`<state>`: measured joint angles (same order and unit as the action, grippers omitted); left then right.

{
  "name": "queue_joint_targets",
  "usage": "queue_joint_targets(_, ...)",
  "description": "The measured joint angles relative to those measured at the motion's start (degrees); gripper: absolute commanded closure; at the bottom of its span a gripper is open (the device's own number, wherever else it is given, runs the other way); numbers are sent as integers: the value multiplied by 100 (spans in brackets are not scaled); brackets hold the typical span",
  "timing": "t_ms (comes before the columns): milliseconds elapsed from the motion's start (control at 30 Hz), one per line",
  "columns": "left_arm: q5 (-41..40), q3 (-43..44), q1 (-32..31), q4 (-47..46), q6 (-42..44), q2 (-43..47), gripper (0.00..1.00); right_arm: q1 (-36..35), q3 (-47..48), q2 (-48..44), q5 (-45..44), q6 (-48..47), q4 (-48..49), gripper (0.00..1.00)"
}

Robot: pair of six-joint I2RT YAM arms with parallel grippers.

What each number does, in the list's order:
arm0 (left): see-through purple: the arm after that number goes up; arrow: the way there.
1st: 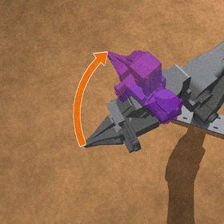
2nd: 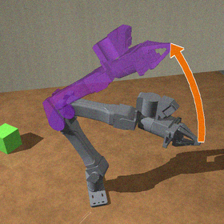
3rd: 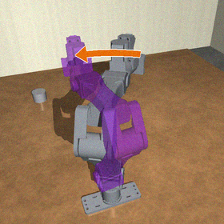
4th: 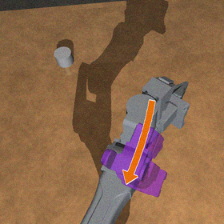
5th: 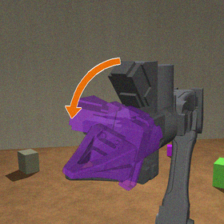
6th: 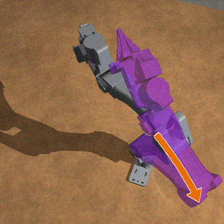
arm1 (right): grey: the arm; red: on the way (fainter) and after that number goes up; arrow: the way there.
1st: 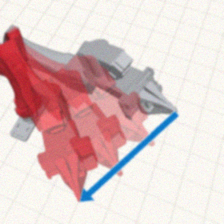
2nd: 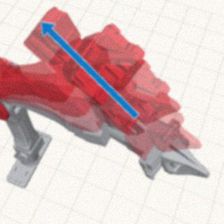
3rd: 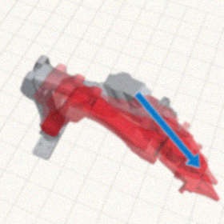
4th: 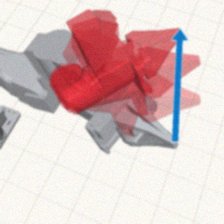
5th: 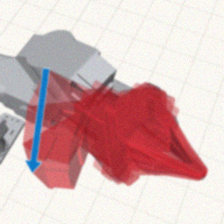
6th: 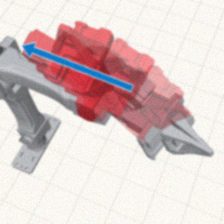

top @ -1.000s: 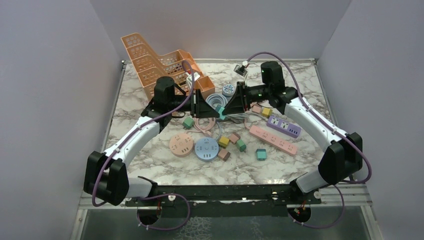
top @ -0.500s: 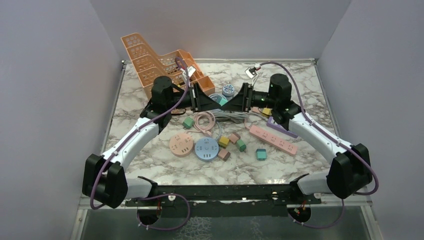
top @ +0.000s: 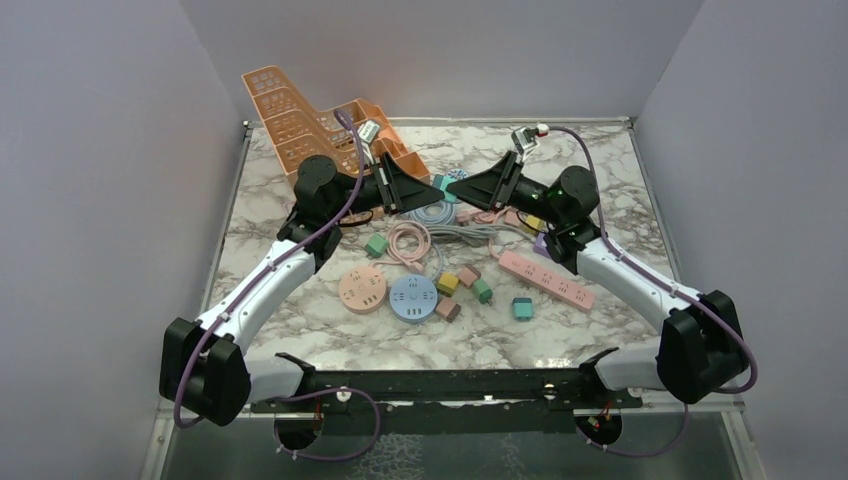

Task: Insert the plug

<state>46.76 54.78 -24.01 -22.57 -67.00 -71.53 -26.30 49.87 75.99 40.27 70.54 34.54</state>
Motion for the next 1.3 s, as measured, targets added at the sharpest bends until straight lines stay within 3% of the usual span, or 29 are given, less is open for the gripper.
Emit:
queue_joint_targets(267,-39,-129,-63,-374,-431,66,100,-35,-2,160,-229,472,861,63)
queue_joint_targets(400,-127,-173,-61,-420,-514,72,100,-90,-2,201,-236,555,922,55)
queue_joint_targets(533,-271,-223,-76,-511,-560,105,100,-155,-11,210,-234,597,922,54)
queue_joint_targets(633,-407,-267,-87,-570,-584,122,100,-190,-39,210,-234,605,920,62)
queue_joint_targets(767,-533,-345,-87,-623,-645,127,100,-203,-81,210,-260,634,901,82)
queue_joint_targets(833,-575,-372,-87,-632,-673,131,91,-205,-101,210,-299,627,885,89)
queue_joint_targets(967,-654,-476,-87,-651,-684,168,51,-214,-103,210,-358,566,730,97)
queue_joint_targets(1033,-684,-577,-87,-656,-634,205,40,-214,-66,210,-372,455,485,99)
queue_joint_targets(1133,-723,-857,-70,-658,-468,306,33,-219,122,214,-396,109,-330,99)
queue_joint_targets(1300,-752,-1600,122,-573,-122,605,28,-219,1233,444,-468,-1130,-2599,99)
